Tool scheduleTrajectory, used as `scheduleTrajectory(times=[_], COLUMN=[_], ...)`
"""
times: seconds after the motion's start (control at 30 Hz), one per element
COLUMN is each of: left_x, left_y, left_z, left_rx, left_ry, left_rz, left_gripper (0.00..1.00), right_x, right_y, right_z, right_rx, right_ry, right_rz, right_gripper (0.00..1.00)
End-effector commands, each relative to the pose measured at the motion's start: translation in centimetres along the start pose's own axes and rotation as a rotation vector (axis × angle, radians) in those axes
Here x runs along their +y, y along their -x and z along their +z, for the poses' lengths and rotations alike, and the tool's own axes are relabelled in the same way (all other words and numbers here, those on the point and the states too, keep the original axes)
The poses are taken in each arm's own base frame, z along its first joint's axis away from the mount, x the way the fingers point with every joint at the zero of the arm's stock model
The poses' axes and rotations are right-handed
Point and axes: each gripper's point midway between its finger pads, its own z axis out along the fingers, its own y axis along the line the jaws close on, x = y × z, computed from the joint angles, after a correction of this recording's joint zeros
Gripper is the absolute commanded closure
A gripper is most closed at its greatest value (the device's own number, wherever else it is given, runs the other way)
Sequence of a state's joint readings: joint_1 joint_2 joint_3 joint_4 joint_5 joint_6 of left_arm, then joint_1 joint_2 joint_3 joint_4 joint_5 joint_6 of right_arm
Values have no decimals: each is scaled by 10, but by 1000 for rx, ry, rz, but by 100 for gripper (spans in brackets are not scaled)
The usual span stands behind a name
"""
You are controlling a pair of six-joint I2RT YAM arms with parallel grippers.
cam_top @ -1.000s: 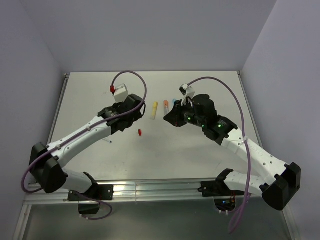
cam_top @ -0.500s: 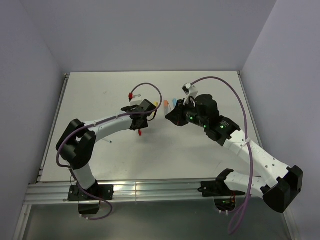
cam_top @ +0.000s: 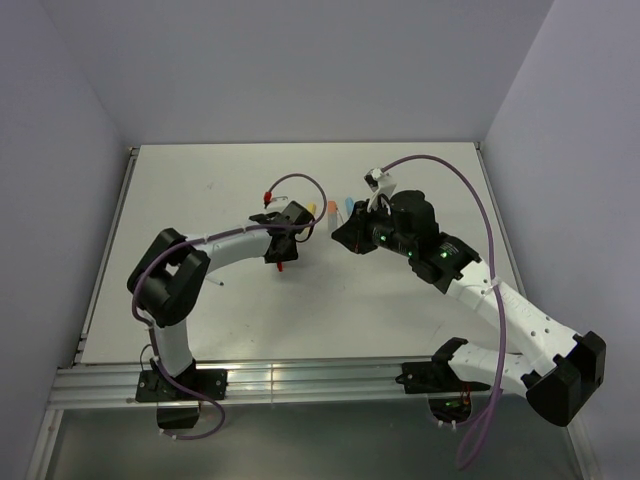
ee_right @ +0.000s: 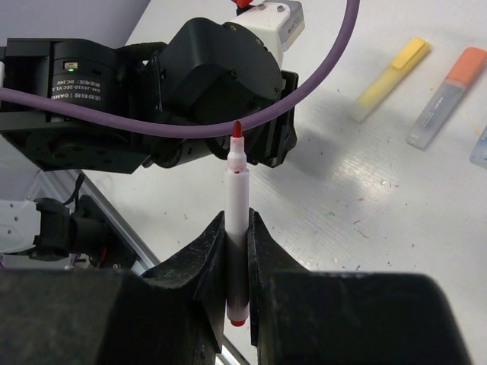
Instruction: Insert the pens into the pen caps
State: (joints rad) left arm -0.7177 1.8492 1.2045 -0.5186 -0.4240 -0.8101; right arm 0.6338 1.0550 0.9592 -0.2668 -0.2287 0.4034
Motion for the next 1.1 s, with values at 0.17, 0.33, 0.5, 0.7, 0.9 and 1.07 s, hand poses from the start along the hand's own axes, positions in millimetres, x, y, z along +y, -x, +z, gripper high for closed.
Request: scheduleTrajectory(times=[0.17, 0.33, 0.5, 0.7, 0.9, 1.07], left_x=[-3, 0, 3, 7, -19, -42], left_y=[-1, -7, -15, -30, 18, 104], left_z=[10, 14, 15, 19, -26, -114], left_rx=[22, 40, 64, 93, 7, -168], left_ry=[-22, -23, -23, -28, -172, -394], left_rz=[-15, -11, -18, -23, -51, -111], left_gripper=[58, 63, 69, 87, 100, 100], right_x=[2, 0, 2, 2, 2, 11], right_y=[11, 9, 9, 8, 8, 10], right_z=[-3, -2, -3, -2, -1, -3], right_rx=[-41, -36, -31, -25, -23, -37], right_ry=[7, 3, 8, 9, 9, 64], right_rz=[-11, -12, -8, -9, -15, -28], right_gripper=[100, 100, 100, 100, 100, 100])
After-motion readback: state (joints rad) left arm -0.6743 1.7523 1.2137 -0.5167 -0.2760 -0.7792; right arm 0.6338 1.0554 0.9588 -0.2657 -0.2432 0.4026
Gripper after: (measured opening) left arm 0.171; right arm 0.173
